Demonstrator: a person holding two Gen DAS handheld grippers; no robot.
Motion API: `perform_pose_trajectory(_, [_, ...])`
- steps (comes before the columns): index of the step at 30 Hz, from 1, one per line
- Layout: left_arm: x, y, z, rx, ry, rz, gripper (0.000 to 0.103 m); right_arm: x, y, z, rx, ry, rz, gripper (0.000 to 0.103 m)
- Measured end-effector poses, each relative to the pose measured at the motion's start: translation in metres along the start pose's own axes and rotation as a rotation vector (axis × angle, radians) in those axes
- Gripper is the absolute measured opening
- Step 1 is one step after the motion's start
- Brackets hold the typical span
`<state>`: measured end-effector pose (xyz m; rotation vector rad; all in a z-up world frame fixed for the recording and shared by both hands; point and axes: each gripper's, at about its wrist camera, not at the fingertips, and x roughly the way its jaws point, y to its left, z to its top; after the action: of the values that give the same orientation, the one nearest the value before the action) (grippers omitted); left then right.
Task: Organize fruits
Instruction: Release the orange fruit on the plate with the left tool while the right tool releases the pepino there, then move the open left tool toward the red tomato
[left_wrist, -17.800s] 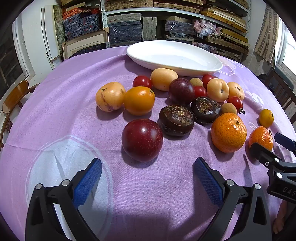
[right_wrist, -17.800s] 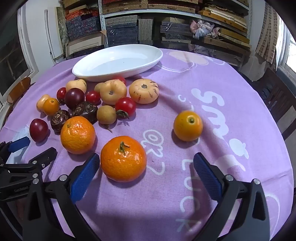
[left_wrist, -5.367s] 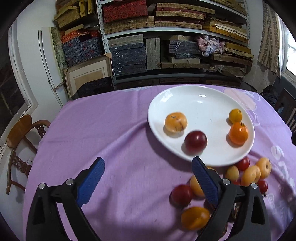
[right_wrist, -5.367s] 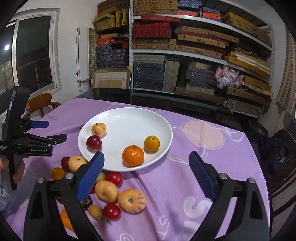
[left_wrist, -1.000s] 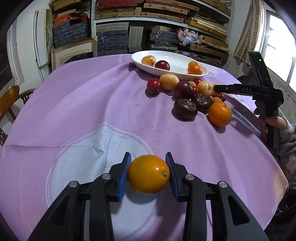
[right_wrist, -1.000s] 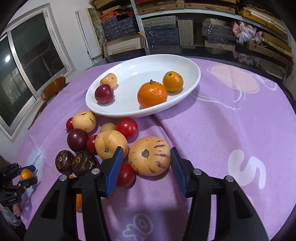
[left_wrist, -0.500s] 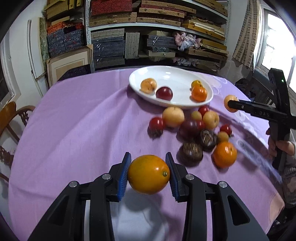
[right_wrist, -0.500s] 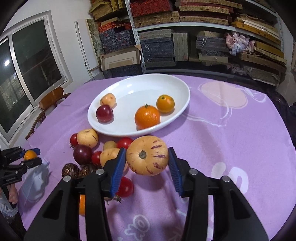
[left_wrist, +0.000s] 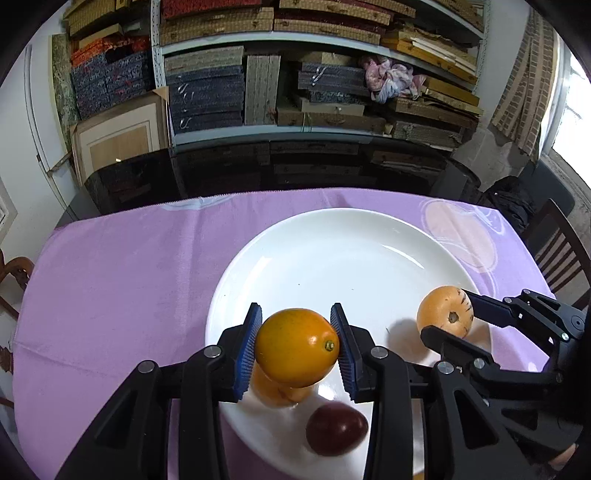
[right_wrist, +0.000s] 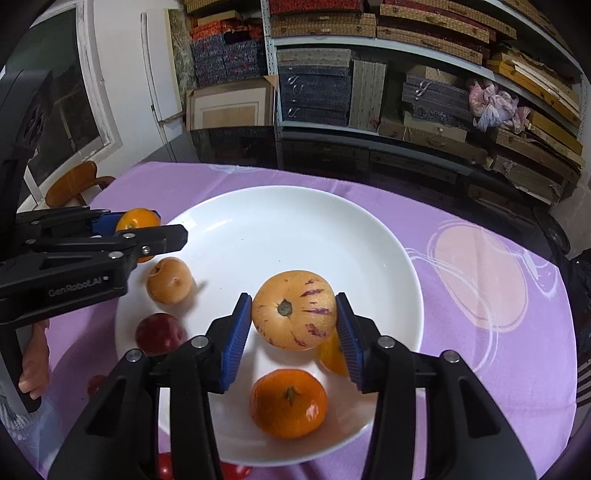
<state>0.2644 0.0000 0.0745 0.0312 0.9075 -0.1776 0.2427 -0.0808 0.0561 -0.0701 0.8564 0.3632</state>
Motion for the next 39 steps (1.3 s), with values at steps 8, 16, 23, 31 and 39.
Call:
perform_pose_trajectory(8, [0.031,0.002,0.005,-0.025,0.038,-0.019,0.057,0.035,0.004,0.005,-0.043,0.046,-0.024,0.045])
perform_pose_trajectory(16, [-0.03,0.019,-0.016,-0.051,-0.052,0.052,0.082,-0.028,-0.008,-0.007,-0.011,-0.057,-0.005,0.049])
perform_pose_trajectory(23, [-0.101,0.026,-0.091,-0.035,-0.12,0.136,0.1,-0.122,-0.009,-0.072,0.013,-0.217,-0.018,0.096])
perform_pose_trajectory(31, [-0.107,0.009,-0.16,0.015,-0.136,0.248,0.1,-0.152,-0.007,-0.165,0.037,-0.307,-0.022,0.098])
perform_pose_trajectory(39, [-0.086,0.003,-0.174,0.059,-0.117,0.26,0.1,-0.154,-0.01,-0.171,0.03,-0.315,-0.051,0.099])
